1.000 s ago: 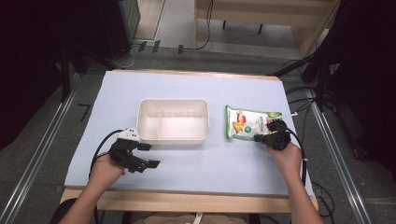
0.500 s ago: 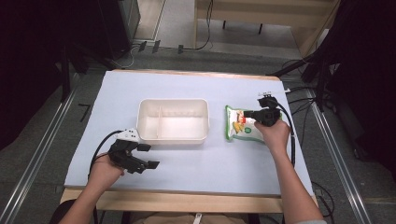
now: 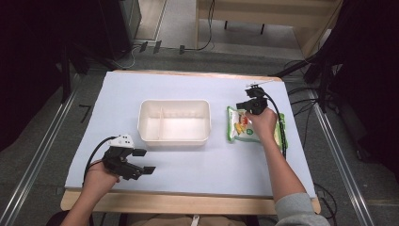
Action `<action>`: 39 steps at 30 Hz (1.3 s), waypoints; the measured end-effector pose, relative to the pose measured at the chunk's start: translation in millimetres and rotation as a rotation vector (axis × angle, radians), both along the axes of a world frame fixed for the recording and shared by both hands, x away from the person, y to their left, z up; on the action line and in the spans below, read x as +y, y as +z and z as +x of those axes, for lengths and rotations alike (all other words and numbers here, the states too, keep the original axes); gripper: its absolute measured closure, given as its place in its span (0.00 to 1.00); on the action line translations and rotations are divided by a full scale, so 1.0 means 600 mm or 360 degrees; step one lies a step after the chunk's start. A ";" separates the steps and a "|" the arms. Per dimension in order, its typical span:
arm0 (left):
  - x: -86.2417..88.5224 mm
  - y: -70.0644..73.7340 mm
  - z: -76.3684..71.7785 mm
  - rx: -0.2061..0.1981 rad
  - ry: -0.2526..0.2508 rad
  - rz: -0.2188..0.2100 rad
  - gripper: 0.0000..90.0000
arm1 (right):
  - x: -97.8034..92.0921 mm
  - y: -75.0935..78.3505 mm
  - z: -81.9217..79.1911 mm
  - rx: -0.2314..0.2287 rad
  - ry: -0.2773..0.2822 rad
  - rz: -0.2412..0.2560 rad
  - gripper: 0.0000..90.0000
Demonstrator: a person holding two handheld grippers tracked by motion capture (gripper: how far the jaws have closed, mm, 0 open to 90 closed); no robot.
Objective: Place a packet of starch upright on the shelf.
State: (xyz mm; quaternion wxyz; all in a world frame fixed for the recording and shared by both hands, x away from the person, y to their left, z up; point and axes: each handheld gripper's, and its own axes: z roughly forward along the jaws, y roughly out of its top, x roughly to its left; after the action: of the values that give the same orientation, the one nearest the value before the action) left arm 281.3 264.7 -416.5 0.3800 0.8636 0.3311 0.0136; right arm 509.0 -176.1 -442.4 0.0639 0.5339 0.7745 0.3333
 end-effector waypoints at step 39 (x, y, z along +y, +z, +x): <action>0.003 0.001 0.010 -0.0012 0.0025 0.0019 0.24 | 0.058 -0.036 -0.096 0.0218 0.0416 0.0054 1.00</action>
State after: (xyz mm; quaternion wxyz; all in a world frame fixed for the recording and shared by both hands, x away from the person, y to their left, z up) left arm 287.0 266.6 -416.1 0.3760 0.8631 0.3364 0.0219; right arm 451.7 -141.5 -463.9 -0.0422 0.4509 0.8342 0.3146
